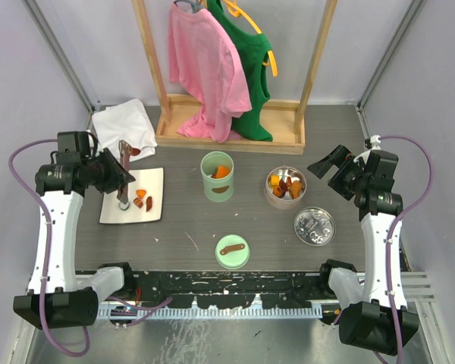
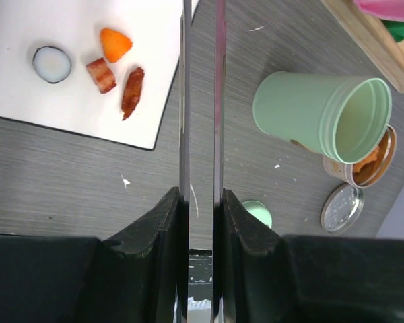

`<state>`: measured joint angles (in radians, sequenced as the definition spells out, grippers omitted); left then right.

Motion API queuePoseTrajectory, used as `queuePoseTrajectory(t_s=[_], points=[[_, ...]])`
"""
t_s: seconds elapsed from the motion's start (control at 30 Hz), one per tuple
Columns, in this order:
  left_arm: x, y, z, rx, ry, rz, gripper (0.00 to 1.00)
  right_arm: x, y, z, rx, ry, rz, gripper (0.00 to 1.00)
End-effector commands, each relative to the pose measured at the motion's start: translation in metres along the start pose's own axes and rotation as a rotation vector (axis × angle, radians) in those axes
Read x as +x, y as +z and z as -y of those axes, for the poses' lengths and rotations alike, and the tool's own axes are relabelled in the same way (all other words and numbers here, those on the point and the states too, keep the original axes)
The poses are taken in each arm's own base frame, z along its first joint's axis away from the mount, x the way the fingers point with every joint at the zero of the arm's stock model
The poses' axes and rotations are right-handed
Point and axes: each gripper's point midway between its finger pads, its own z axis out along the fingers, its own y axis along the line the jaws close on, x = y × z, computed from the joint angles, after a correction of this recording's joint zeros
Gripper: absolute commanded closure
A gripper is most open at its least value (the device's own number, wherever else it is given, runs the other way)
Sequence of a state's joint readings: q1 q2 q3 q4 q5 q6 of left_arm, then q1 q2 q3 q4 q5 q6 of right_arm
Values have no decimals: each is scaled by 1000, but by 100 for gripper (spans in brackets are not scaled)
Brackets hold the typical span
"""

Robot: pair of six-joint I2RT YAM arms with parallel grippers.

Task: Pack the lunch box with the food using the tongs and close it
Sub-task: Pick up the fake food from the plate, then place the fake food in the packing box.

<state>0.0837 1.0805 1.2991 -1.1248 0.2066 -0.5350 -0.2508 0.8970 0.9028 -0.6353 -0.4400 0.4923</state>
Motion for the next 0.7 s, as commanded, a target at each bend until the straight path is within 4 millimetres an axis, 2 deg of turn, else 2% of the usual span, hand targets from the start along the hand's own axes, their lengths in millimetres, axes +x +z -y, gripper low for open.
queuePoseTrajectory(t_s=[0.0,0.17,0.3,0.4,0.67], points=[[-8,-25,31,143,32,28,93,-10,-2,-8,-34,-25,35,0],[-2,-40,59,270,55,-9,94,-10,-2,-9,-36,-19,35,0],[4,-54,88,366,91,-22,93,-9,-2,-9,-37,-14,35,0],[13,-57,113,428,116,-36,92,-9,-2,-9,-40,-16,37,0],[54,-54,175,542,222,-121,92,-10,-5,-10,-40,-21,48,0]])
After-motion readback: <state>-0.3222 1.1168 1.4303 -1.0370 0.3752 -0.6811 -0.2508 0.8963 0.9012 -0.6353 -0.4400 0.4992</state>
